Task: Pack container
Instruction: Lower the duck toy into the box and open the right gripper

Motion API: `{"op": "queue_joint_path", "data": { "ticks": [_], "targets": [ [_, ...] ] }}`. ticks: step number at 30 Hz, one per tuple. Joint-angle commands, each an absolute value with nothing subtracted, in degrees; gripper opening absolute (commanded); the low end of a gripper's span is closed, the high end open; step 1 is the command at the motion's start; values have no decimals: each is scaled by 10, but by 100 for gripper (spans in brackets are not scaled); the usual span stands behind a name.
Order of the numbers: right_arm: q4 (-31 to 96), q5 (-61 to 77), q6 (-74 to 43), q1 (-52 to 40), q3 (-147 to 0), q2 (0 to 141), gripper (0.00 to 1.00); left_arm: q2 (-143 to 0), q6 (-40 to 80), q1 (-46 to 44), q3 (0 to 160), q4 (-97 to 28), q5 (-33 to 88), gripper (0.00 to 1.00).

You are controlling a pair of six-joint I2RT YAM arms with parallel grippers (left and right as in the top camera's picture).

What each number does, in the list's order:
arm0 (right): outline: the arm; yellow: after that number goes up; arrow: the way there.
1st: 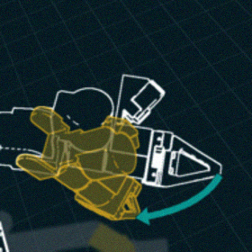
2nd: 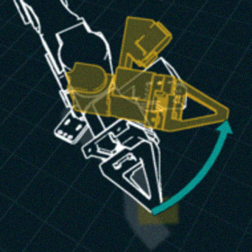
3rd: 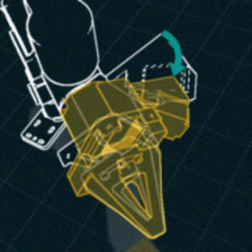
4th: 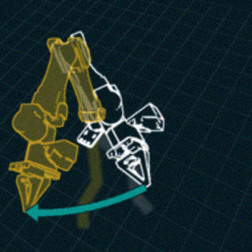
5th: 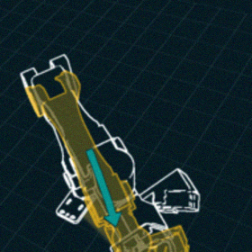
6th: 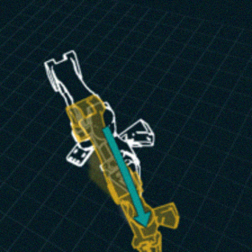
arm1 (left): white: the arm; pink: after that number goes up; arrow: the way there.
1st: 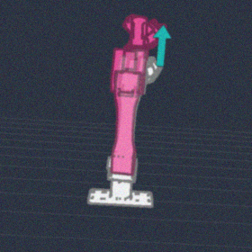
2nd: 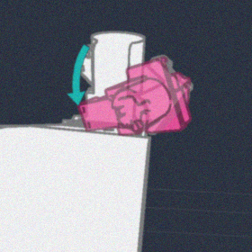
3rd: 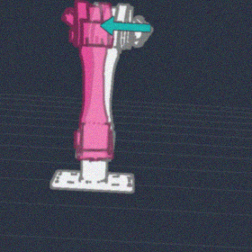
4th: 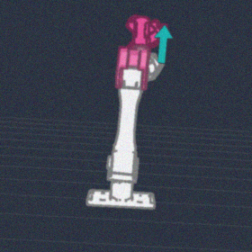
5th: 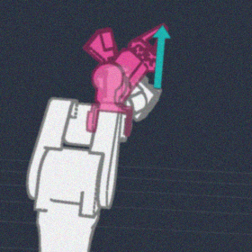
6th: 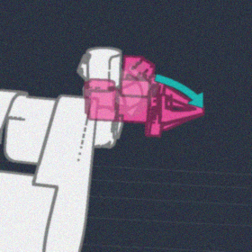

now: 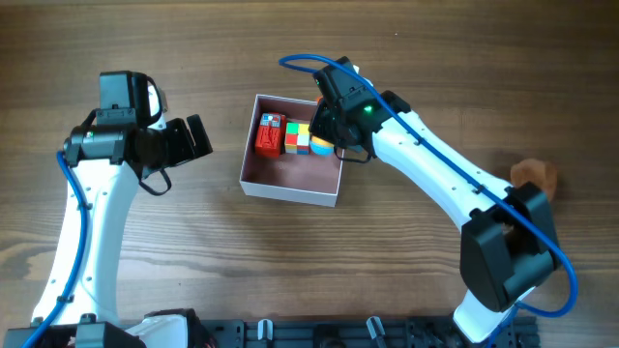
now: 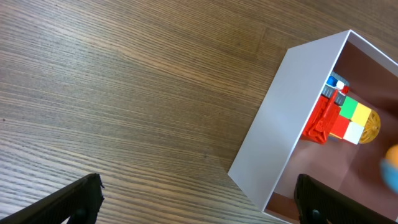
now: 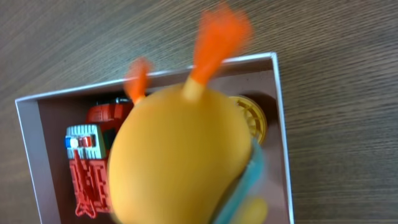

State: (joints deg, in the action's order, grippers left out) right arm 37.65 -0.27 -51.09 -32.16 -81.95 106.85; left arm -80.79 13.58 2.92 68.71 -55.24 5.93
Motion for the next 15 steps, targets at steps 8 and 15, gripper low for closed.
{"op": "queue_joint_path", "data": {
  "ticks": [8,15],
  "targets": [
    [373,-12,-466,-317,-822,1074,64,-808,122,31,684,-553,66,100],
    [380,-16,-375,-316,-826,1038,60,-808,122,31,684,-559,66,100]
  ]
}}
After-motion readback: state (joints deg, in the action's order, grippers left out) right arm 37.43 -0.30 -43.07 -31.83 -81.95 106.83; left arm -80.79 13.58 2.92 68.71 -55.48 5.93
